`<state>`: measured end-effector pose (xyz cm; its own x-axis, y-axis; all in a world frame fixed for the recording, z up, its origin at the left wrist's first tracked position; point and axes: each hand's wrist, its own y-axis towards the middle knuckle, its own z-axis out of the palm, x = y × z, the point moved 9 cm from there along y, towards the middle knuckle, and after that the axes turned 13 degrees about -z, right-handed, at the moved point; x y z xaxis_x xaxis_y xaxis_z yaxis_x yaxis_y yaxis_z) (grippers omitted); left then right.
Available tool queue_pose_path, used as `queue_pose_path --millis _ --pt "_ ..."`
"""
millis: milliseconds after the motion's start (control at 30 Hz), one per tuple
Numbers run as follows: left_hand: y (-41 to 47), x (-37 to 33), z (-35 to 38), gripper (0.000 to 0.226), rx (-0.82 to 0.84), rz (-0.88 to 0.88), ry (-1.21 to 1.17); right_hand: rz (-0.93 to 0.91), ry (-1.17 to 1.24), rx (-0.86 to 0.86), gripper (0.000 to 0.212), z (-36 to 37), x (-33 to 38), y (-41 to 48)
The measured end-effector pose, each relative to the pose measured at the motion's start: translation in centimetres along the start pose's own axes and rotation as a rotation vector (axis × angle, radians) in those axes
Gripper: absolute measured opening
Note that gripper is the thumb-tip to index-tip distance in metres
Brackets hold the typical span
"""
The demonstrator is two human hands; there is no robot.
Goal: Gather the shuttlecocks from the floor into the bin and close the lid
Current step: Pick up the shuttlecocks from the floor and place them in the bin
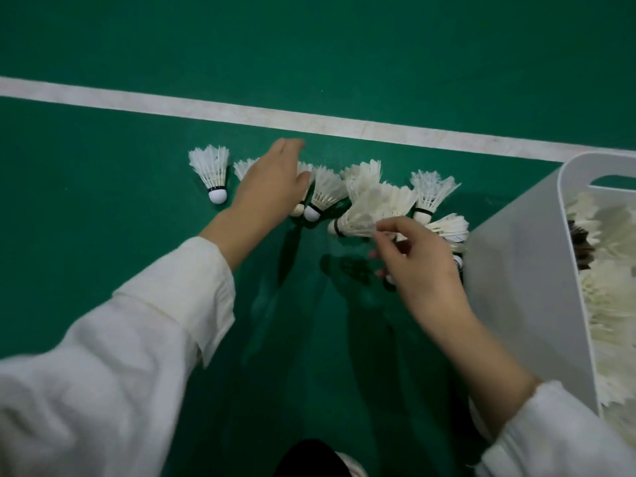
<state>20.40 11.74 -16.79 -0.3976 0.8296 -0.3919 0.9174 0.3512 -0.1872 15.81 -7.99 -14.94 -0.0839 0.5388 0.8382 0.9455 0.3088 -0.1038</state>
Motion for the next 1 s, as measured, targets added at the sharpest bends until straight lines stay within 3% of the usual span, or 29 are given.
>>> queue_pose_path --millis 100,200,333,467,633,733,833,900,1000 --pt "1.5 0.4 1.7 0.054 0.127 -0.036 0.057 -0.037 0.014 -0.013 0.010 -0.7 0.2 0.5" --pt "1.9 0.9 2.9 0.041 0.155 -0.058 0.118 -0.065 -0.158 0.064 0.013 -0.1 -0.2 0.8" --pt "0.6 1.2 1.6 0.028 0.009 -0.014 0.091 -0.059 -0.370 0.230 0.013 2.1 -2.2 0.3" --pt "-3.0 0.9 -1.7 0.026 -0.161 0.113 0.043 -0.072 -0.454 0.245 0.017 2.0 -2.5 0.4" --pt "-3.8 0.0 -1.6 0.022 0.070 0.082 -0.152 -0.058 -0.490 0.254 0.018 1.7 -2.6 0.6" --pt "-2.6 -1.0 -1.0 0.029 0.086 0.009 -0.201 -0.040 -0.490 0.251 0.016 1.6 -2.7 0.6" --pt "-1.1 -1.8 0.0 0.043 0.037 -0.035 -0.060 -0.037 -0.503 0.246 0.016 1.5 -2.7 0.5" --pt "-0.4 -2.0 1.6 0.051 0.088 -0.032 0.100 -0.032 -0.510 0.244 0.017 1.4 -2.8 0.5" --pt "-0.4 -1.4 4.2 0.044 0.189 -0.037 0.248 -0.029 -0.537 0.242 0.016 1.3 -3.1 0.4"
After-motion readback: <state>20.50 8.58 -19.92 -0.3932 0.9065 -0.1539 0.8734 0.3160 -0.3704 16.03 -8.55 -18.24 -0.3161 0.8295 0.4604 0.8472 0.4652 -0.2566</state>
